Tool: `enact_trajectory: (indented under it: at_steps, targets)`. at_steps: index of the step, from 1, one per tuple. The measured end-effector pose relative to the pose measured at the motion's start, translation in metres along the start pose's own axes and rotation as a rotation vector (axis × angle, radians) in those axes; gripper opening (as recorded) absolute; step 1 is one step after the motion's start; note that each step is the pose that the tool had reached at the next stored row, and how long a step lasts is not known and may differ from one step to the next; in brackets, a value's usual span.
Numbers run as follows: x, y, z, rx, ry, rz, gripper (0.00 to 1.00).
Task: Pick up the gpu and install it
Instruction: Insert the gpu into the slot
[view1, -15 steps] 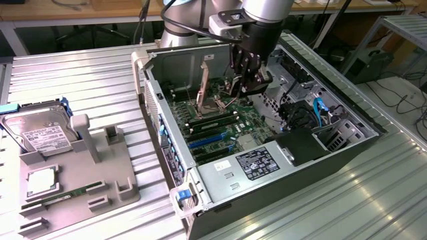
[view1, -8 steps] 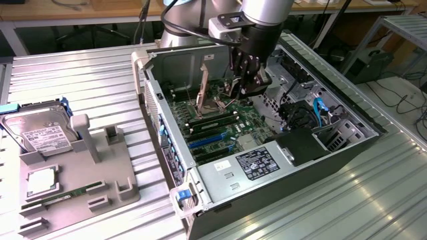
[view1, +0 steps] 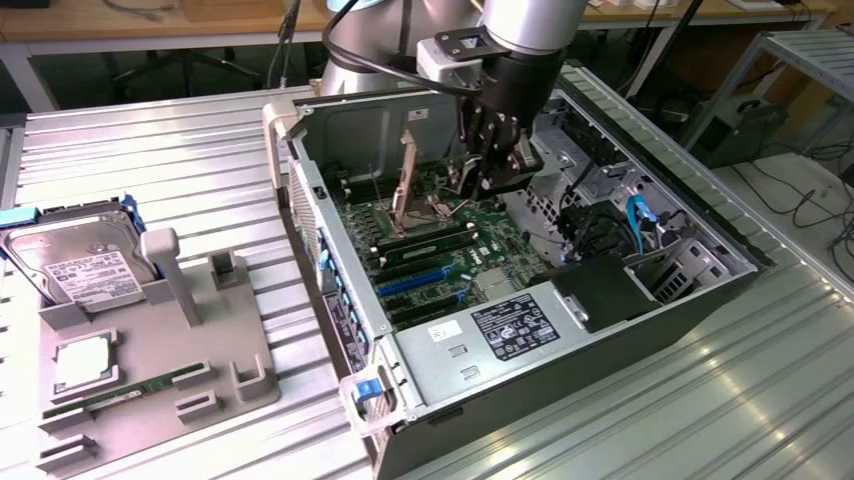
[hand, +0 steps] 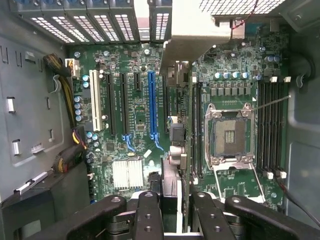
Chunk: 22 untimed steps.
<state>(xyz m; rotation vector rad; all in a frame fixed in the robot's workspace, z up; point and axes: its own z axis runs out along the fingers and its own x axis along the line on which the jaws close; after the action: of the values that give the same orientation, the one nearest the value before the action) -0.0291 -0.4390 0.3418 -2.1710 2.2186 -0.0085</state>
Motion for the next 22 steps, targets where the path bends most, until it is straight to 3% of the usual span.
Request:
enact_trajectory:
  at_steps: [8,22]
  targets:
    - [0.0002,0.0005,0.0016,-0.0016,-0.0035,-0.067,0.28]
    - [0.0004,0.0006,0.0024,-0.0020,-0.0038,-0.079,0.28]
